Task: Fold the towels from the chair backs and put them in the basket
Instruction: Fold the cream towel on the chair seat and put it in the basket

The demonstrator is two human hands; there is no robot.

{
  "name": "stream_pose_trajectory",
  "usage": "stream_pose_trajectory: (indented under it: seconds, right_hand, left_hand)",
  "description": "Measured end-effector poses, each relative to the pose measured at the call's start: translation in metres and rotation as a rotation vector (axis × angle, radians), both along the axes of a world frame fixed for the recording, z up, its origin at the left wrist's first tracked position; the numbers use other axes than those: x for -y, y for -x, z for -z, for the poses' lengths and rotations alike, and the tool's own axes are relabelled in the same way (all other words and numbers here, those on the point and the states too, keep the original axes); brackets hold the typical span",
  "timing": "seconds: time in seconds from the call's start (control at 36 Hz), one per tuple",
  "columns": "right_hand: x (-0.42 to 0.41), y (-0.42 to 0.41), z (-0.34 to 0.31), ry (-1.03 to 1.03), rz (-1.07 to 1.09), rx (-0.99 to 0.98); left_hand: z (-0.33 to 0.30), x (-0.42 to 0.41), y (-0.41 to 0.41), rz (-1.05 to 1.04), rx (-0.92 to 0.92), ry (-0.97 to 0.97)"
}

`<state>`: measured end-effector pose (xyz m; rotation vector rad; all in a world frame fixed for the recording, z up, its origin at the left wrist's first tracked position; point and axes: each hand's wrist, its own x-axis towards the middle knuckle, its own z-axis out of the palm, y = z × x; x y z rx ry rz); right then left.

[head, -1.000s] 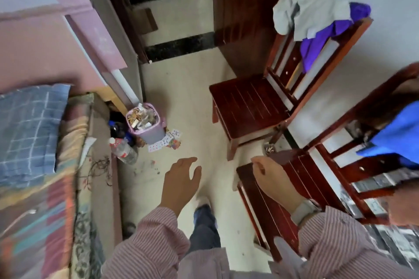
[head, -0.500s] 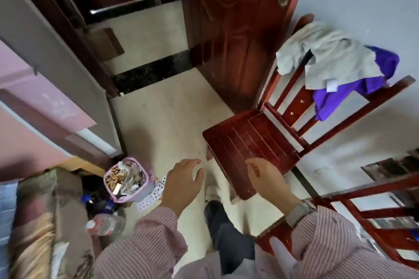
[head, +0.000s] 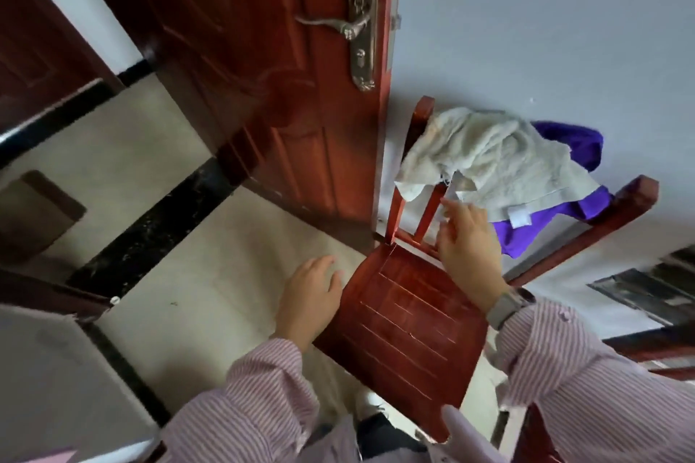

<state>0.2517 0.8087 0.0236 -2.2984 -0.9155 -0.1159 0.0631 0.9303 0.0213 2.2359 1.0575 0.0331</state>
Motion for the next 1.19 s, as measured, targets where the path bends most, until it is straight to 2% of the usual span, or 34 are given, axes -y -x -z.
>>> stream_pose_trajectory:
  seconds: [0.06, 0.11, 0.22, 0.31, 0.42, 0.56, 0.69, 0.86, 0.94, 1.03, 1.08, 1.14, 1.19]
  right_hand:
    - [-0.014, -0.030, -0.007, 0.004, 0.104, 0.147]
    - [-0.024, -0.055, -0.014, 0.116, 0.191, 0.211]
    - [-0.040, -0.088, -0.021, 0.503, 0.215, 0.163]
    - [-0.046, -0.100, -0.025, 0.578, 0.259, 0.165]
    - [-0.057, -0.105, -0.047, 0.411, 0.319, 0.159]
    - [-0.055, -0.098, -0.094, -0.031, 0.442, 0.079]
    - [-0.033, -0.076, -0.161, -0.383, 0.436, -0.072]
    - [0.017, -0.029, -0.224, -0.694, 0.390, -0.029]
    - [0.050, -0.015, -0.230, -0.684, 0.396, -0.007]
    - [0.084, -0.012, -0.206, -0.555, 0.542, -0.018]
    - [0.107, -0.010, -0.177, -0.393, 0.706, -0.092]
    - [0.127, -0.005, -0.141, -0.265, 0.825, -0.182]
    - [0.141, 0.008, -0.108, -0.314, 0.886, -0.348]
  left_hand:
    - [-0.001, -0.018, -0.021, 0.052, 0.029, 0.023]
    - [-0.003, -0.034, -0.041, 0.099, 0.057, 0.043]
    - [-0.005, -0.059, -0.076, 0.213, 0.102, 0.009]
    - [-0.009, -0.071, -0.093, 0.320, 0.135, 0.005]
    - [-0.015, -0.090, -0.104, 0.442, 0.215, -0.002]
    - [-0.038, -0.097, -0.127, 0.497, 0.403, 0.051]
    - [-0.087, -0.079, -0.163, 0.643, 0.601, 0.138]
    - [-0.127, -0.032, -0.198, 0.863, 0.734, -0.069]
    - [-0.133, -0.008, -0.208, 0.863, 0.722, 0.029]
    - [-0.132, 0.018, -0.206, 0.971, 0.551, 0.259]
    - [-0.127, 0.035, -0.201, 1.033, 0.445, 0.354]
    - [-0.119, 0.047, -0.195, 1.033, 0.416, 0.420]
    - [-0.106, 0.056, -0.187, 1.029, 0.416, 0.435]
